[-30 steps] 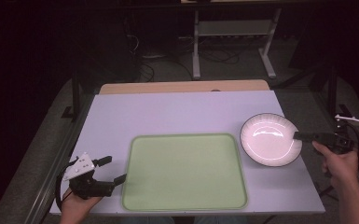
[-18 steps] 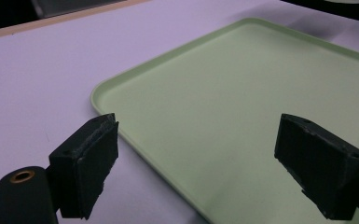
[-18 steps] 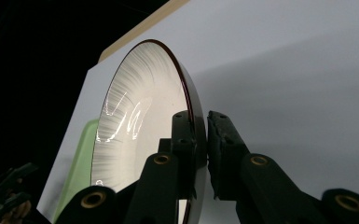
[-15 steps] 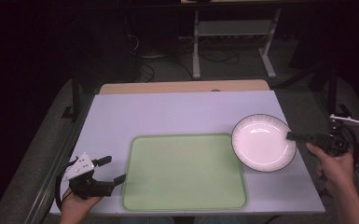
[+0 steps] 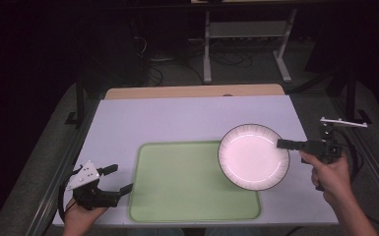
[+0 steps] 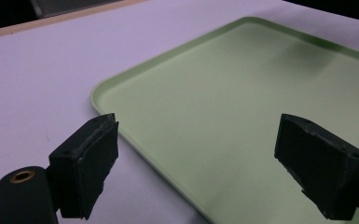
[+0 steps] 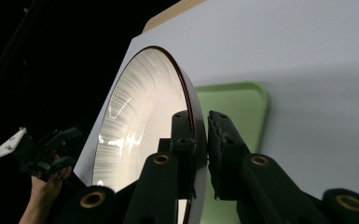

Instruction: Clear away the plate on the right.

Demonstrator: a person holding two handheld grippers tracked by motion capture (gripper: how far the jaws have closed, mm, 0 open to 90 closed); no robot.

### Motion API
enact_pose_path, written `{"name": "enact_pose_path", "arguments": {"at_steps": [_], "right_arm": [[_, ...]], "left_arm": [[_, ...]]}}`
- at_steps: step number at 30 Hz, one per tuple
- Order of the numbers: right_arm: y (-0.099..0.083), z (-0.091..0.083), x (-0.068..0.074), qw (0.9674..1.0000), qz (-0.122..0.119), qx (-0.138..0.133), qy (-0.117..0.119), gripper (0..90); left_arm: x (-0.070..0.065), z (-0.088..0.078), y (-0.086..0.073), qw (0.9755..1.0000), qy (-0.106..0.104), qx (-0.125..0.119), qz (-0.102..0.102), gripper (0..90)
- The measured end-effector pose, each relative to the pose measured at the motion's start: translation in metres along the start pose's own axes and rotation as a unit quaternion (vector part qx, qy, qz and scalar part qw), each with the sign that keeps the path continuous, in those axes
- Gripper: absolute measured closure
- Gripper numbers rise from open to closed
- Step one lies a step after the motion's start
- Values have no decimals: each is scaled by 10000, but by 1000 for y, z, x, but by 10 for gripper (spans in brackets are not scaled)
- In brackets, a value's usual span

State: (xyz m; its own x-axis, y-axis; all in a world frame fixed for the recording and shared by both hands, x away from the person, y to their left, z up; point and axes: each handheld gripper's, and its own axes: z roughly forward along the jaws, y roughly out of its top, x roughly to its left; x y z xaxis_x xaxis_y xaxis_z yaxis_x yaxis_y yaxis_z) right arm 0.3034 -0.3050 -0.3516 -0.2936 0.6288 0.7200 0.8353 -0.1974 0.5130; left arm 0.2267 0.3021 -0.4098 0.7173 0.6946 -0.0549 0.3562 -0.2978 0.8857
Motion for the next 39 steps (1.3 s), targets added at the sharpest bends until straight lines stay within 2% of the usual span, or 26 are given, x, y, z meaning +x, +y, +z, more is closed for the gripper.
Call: {"name": "enact_pose_path", "arguments": {"at_steps": [7, 13, 14, 17, 18, 27, 39], "right_arm": [[1, 20, 25, 9993, -259, 226, 126, 805], [2, 35, 40, 9985, -353, 319, 262, 805], [3, 43, 46, 9980, -426, 386, 273, 804], [3, 49, 51, 9975, -460, 441, 297, 803], [4, 58, 56, 9969, -497, 488, 358, 802], [4, 89, 68, 9952, -531, 633, 521, 802], [-2, 126, 68, 9948, -462, 702, 573, 800]], "left_arm": [[0, 0, 0, 10000, -2, -1, -2, 134], [1, 0, 0, 10000, -5, 3, -1, 134], [1, 0, 0, 10000, -6, 2, 1, 134], [1, 0, 0, 10000, -7, -2, 3, 134], [1, -1, 0, 10000, -8, -5, -1, 134], [1, -1, 0, 10000, -1, -4, -11, 134], [2, -1, 0, 10000, -1, -15, -23, 134]]}}
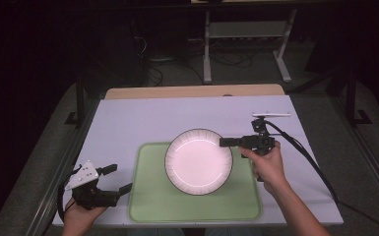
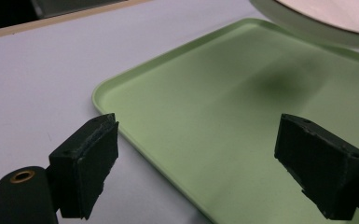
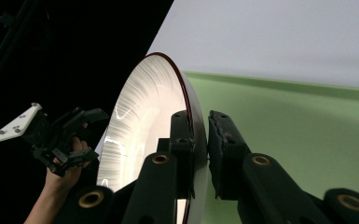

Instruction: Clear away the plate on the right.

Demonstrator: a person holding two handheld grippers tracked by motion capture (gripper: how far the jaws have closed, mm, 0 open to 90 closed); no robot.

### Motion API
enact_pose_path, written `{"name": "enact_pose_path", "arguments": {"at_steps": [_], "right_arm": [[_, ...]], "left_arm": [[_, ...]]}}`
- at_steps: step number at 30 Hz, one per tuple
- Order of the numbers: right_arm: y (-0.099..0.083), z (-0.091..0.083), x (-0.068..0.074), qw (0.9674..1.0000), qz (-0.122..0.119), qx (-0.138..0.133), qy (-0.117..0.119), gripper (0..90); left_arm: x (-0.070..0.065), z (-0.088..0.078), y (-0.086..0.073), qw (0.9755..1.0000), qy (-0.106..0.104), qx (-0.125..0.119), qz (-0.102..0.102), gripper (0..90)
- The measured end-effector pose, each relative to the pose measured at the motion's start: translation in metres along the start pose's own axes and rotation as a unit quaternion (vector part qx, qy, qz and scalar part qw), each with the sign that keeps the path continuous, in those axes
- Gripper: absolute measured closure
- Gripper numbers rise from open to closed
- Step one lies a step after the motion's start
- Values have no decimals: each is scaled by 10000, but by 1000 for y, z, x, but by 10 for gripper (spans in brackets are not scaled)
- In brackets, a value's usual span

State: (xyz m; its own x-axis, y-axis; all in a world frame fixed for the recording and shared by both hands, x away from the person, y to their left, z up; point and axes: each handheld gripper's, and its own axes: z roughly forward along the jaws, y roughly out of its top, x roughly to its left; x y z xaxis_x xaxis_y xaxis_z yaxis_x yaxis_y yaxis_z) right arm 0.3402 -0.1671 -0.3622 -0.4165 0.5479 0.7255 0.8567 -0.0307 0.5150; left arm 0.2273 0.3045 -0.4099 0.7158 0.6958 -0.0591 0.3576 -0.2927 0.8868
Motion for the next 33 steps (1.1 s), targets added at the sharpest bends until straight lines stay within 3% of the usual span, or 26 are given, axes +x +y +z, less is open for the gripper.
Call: {"name": "enact_pose_path", "arguments": {"at_steps": [18, 33], "right_arm": [[-11, 35, -11, 9996, -3, 124, -240, 794], [-20, 53, -21, 9987, -8, 210, -475, 785]], "left_arm": [[0, 0, 0, 10000, -1, 8, 6, 134], [1, 0, -1, 10000, -7, 8, 2, 134]]}}
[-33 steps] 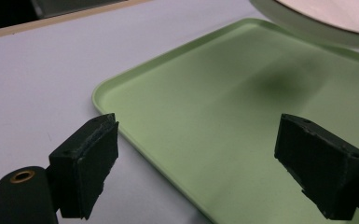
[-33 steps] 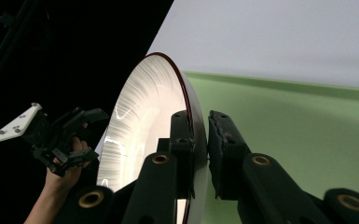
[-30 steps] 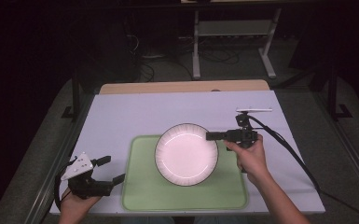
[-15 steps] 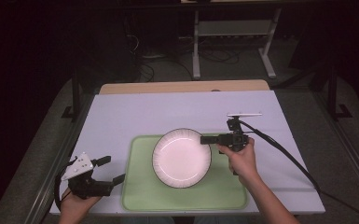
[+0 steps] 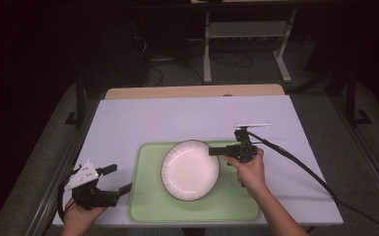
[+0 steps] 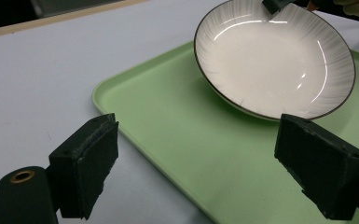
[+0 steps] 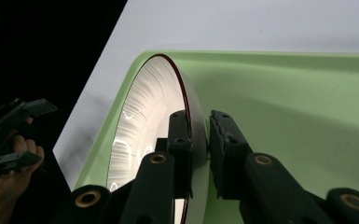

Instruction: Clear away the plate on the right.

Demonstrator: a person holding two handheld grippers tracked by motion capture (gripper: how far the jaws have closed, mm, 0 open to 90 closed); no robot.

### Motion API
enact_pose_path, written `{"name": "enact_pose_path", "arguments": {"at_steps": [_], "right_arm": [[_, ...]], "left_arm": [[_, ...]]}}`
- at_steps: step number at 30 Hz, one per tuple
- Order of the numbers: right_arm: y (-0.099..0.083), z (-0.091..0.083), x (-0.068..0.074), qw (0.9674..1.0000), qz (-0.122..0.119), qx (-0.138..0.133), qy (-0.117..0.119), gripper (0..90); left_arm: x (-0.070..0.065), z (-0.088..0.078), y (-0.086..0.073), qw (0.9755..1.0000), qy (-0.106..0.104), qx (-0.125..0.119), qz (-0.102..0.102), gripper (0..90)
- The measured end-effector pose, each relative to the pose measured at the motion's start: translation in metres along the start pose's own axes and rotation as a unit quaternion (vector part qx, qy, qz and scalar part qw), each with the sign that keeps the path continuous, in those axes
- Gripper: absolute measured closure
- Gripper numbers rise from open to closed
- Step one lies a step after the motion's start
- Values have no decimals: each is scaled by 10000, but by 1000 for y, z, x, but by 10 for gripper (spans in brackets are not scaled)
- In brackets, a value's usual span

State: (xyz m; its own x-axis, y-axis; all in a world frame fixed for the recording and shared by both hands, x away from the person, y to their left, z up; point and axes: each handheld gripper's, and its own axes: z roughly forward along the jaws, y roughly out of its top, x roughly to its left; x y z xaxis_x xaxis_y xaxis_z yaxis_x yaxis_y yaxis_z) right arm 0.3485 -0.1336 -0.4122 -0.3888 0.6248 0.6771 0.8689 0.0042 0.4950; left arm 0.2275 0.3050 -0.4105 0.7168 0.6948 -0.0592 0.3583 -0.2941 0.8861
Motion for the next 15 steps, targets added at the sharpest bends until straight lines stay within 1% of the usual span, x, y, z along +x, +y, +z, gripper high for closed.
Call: {"name": "enact_pose_path", "arguments": {"at_steps": [5, 7, 15], "right_arm": [[-3, 4, -3, 10000, 27, 26, -37, 786], [-3, 5, -5, 10000, 92, 27, -11, 788], [-7, 5, -8, 9998, 106, 45, -175, 803]], "left_arm": [[0, 0, 0, 10000, -6, -5, -6, 134], [0, 0, 0, 10000, -4, -5, -2, 134], [0, 0, 0, 10000, -8, -8, -3, 134]]}}
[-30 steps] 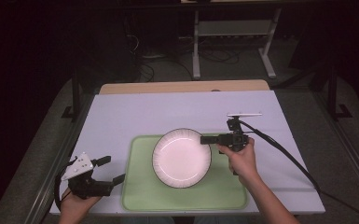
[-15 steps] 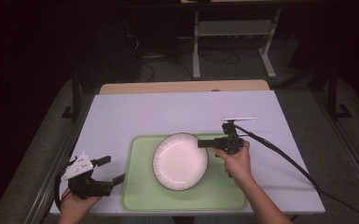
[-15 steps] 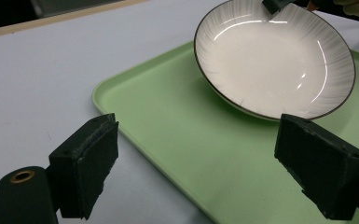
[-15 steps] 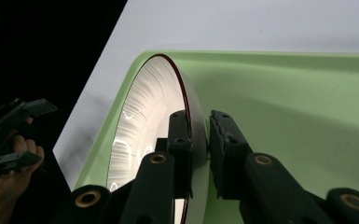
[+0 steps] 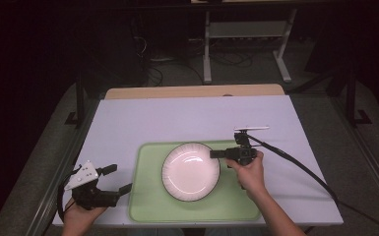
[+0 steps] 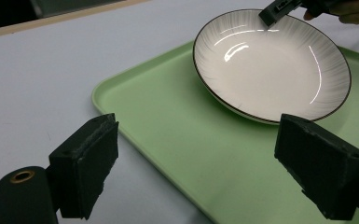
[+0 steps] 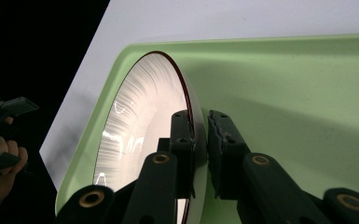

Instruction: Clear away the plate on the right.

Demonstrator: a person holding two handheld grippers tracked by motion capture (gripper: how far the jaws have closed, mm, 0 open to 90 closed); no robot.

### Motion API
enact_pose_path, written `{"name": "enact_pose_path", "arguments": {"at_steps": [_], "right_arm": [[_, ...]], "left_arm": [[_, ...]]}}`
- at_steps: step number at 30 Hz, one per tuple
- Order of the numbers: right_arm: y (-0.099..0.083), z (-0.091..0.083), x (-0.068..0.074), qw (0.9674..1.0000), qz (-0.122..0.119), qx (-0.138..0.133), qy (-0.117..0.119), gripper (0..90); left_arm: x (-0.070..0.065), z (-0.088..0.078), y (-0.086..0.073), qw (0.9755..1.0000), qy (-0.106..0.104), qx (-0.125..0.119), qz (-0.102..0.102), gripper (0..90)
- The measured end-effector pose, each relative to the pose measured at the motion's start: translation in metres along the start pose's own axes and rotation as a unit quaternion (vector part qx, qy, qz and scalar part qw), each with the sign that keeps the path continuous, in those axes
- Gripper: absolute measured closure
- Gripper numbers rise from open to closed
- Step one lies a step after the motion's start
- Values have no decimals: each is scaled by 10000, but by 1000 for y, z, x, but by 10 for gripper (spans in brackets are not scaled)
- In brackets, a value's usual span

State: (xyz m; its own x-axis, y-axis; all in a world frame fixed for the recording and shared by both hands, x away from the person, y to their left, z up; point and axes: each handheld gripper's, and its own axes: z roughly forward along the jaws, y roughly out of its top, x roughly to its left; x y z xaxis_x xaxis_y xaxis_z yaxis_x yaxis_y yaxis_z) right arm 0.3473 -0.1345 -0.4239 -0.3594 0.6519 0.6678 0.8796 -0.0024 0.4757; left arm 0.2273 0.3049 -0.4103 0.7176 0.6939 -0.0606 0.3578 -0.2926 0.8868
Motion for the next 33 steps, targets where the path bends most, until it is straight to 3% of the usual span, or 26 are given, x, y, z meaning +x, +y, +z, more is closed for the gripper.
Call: {"name": "enact_pose_path", "arguments": {"at_steps": [19, 33], "right_arm": [[-13, 3, -18, 9997, 157, 110, -164, 832], [-17, 4, -20, 9993, 86, 172, -307, 840]], "left_arm": [[0, 1, 0, 10000, 1, 13, 9, 134], [0, 1, 0, 10000, -10, 15, 5, 134]]}}
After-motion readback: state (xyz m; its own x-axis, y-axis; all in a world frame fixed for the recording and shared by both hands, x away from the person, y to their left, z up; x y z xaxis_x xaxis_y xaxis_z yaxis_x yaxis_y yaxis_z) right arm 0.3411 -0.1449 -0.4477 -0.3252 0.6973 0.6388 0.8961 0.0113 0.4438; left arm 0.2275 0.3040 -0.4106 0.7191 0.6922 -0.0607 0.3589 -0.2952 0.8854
